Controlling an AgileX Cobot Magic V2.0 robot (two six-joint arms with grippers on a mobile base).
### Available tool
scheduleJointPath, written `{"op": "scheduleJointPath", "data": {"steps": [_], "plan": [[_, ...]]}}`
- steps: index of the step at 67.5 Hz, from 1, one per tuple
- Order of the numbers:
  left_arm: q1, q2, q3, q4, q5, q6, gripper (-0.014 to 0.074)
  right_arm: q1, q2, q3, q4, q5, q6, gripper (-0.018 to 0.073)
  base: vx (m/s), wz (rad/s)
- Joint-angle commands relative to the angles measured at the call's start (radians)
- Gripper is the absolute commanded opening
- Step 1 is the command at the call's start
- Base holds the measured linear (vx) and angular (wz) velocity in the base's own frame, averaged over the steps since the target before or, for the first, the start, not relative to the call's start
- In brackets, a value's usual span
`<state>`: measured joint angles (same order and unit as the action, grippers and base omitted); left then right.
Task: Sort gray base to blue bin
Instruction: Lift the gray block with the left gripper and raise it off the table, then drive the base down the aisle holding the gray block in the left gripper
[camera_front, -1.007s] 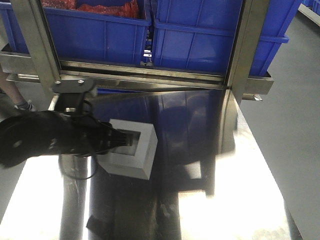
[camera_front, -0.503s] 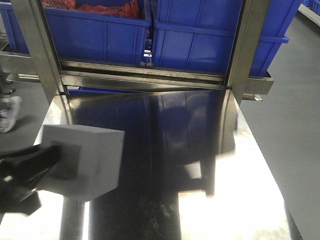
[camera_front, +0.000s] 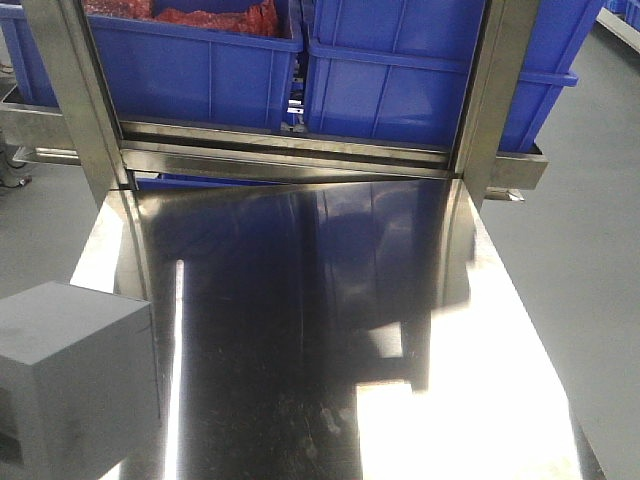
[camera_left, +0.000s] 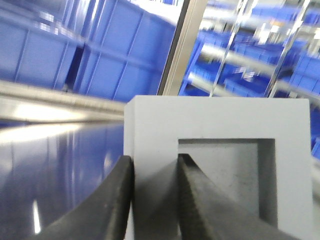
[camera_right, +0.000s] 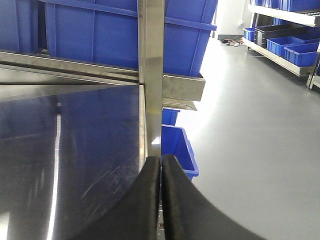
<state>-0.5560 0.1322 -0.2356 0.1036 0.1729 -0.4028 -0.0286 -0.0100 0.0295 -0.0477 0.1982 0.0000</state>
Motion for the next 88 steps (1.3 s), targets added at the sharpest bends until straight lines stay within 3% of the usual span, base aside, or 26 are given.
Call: {"op": "scheduleJointPath", "data": {"steps": [1, 88], "plan": [[-0.003, -0.008, -0.028, -0.001, -0.109, -0.004, -0.0007, 0.001, -0.016, 0.007, -0.005, -0.072, -0.012, -0.0005, 0.00, 0.00], [-0.003, -0.008, -0.028, -0.001, -0.109, -0.004, -0.0007, 0.001, -0.016, 0.007, -0.005, -0.071, -0.012, -0.0005, -0.01, -0.02]]}}
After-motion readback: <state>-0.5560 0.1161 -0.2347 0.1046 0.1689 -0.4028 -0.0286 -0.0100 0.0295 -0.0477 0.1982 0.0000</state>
